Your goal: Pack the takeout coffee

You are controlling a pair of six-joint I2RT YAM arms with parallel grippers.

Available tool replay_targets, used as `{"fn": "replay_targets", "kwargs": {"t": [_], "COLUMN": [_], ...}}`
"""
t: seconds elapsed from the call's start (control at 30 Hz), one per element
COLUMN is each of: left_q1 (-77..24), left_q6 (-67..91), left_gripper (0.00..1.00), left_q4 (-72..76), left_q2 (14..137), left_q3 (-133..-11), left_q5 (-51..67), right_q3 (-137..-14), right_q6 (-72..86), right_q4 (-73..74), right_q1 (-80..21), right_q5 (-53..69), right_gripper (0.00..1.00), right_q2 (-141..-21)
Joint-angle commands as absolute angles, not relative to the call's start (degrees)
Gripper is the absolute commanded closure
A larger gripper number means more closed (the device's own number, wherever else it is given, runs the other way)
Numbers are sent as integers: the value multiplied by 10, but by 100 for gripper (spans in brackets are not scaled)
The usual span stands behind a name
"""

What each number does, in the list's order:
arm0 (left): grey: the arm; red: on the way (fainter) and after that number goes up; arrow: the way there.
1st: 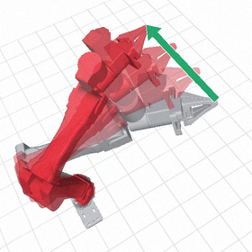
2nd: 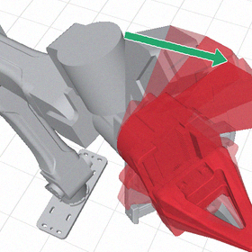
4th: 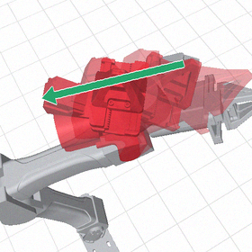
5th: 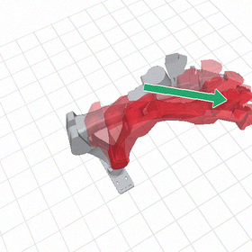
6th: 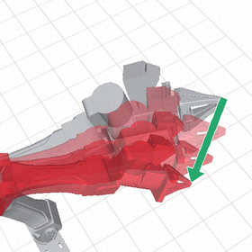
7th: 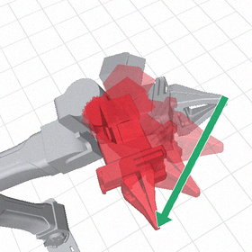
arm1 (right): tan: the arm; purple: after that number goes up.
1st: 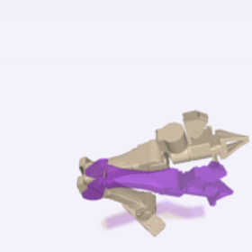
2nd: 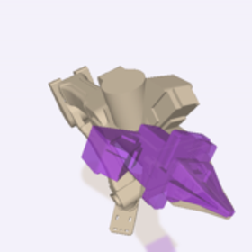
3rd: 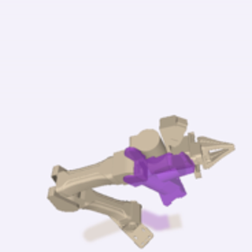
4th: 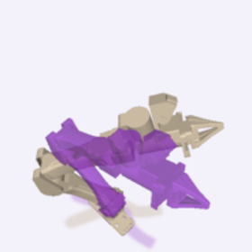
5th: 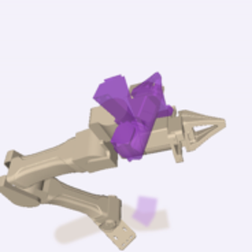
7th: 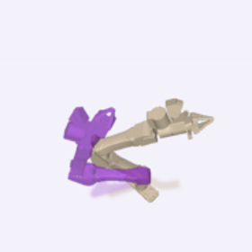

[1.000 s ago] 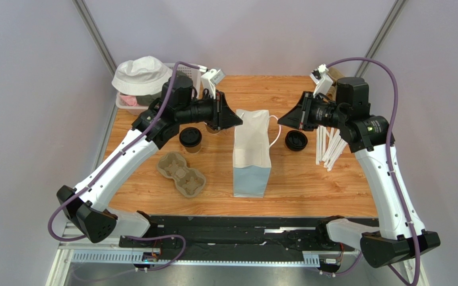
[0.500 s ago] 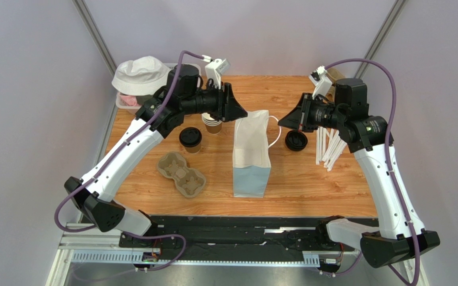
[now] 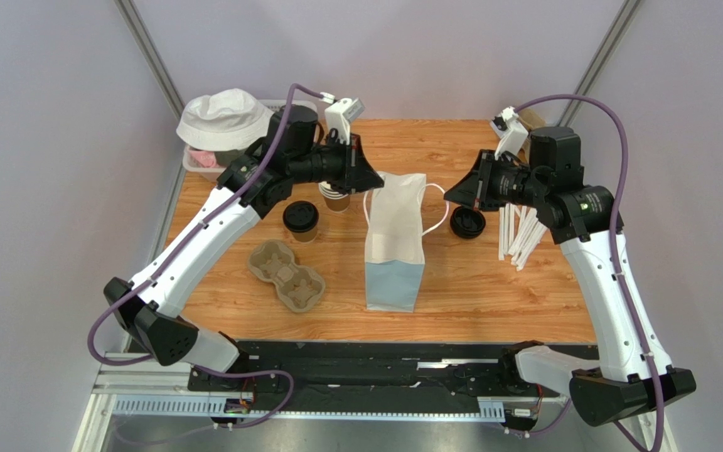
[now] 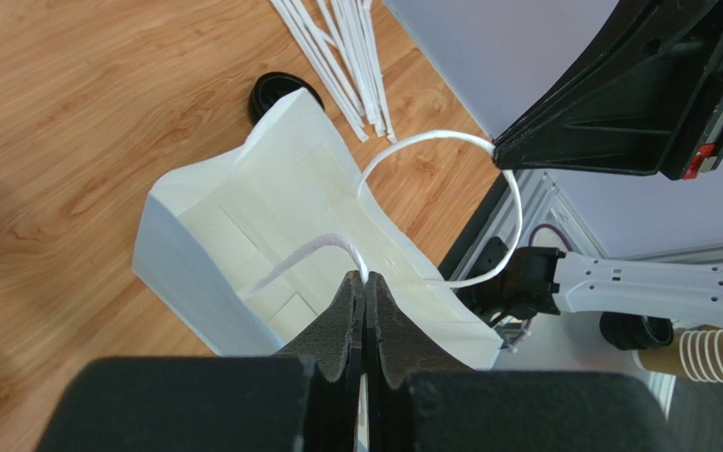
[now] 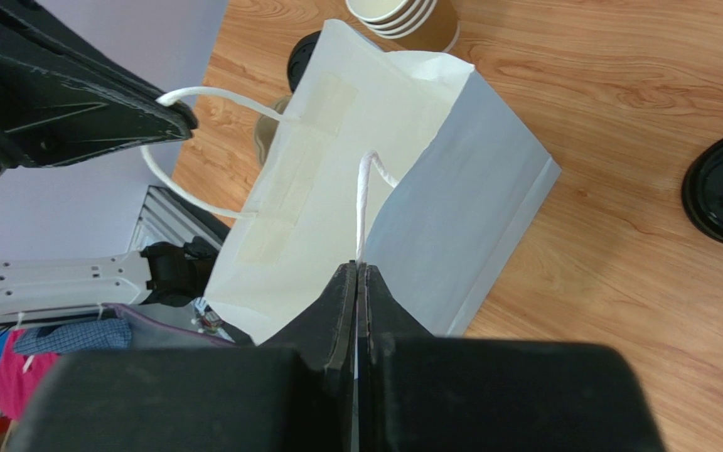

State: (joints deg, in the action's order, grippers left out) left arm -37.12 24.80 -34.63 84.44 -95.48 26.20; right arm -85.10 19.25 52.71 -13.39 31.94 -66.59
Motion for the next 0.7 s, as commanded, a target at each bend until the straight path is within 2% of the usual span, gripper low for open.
{"fn": "replay_targets", "kwargs": {"t": [0.0, 0.27, 0.67], "left_q1": [-346, -294, -258], "left_q6": [285, 380, 425], "left_gripper": [100, 100, 100], "left_q4": [-305, -275, -204], "left_q2": [772, 745, 713], "left_q3": [-909, -782, -709], "left_q5": [262, 283, 352], "right_q3": [-846, -807, -780], "right_q6": [154, 123, 107], "right_q4": [553, 566, 575], "right_q1": [-128, -113, -113], "right_q5": [266, 255, 236], "right_gripper": [100, 100, 100], "right_q2": [-647, -623, -610]}}
